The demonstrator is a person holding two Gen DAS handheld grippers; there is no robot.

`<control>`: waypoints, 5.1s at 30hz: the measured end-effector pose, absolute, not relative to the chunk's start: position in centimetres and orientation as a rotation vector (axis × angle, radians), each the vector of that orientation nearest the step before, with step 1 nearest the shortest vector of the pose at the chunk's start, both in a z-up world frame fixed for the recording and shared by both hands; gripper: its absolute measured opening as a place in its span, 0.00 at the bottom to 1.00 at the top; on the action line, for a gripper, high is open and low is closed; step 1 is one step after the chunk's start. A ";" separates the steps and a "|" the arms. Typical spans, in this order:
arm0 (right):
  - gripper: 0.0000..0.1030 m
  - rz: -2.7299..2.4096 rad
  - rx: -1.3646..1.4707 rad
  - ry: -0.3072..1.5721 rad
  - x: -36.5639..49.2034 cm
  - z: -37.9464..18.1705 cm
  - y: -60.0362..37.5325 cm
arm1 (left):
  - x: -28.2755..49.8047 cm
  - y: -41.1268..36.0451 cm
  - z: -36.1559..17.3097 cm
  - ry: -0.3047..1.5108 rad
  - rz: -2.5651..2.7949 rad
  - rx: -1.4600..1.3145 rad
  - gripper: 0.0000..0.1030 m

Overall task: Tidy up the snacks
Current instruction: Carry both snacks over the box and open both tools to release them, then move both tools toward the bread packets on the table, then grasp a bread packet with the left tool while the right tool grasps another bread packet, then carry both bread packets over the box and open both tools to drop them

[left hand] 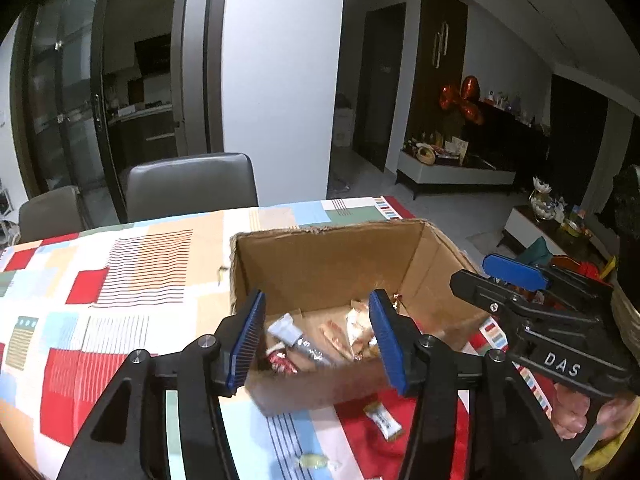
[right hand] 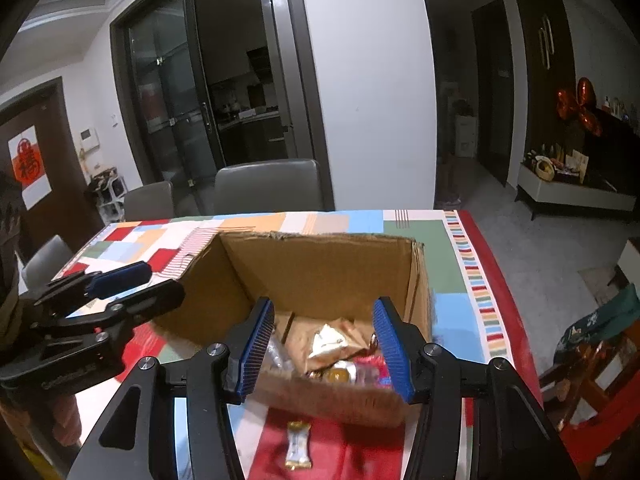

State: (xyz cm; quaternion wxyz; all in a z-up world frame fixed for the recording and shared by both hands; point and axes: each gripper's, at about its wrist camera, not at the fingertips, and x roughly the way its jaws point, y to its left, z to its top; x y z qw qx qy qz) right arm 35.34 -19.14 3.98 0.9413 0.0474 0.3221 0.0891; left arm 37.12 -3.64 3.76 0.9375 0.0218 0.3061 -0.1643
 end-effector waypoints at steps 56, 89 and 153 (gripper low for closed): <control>0.51 -0.274 0.482 0.925 14.0 -8.0 -14.0 | 22.5 -2.0 -8.5 0.575 -0.738 0.442 0.54; 0.38 -0.281 0.224 1.028 16.0 -11.1 -10.7 | 28.2 -3.6 -13.7 0.836 -0.796 0.381 0.49; 0.33 0.072 0.251 0.618 19.3 2.8 -16.8 | 22.9 -1.7 2.2 0.602 -0.340 0.051 0.47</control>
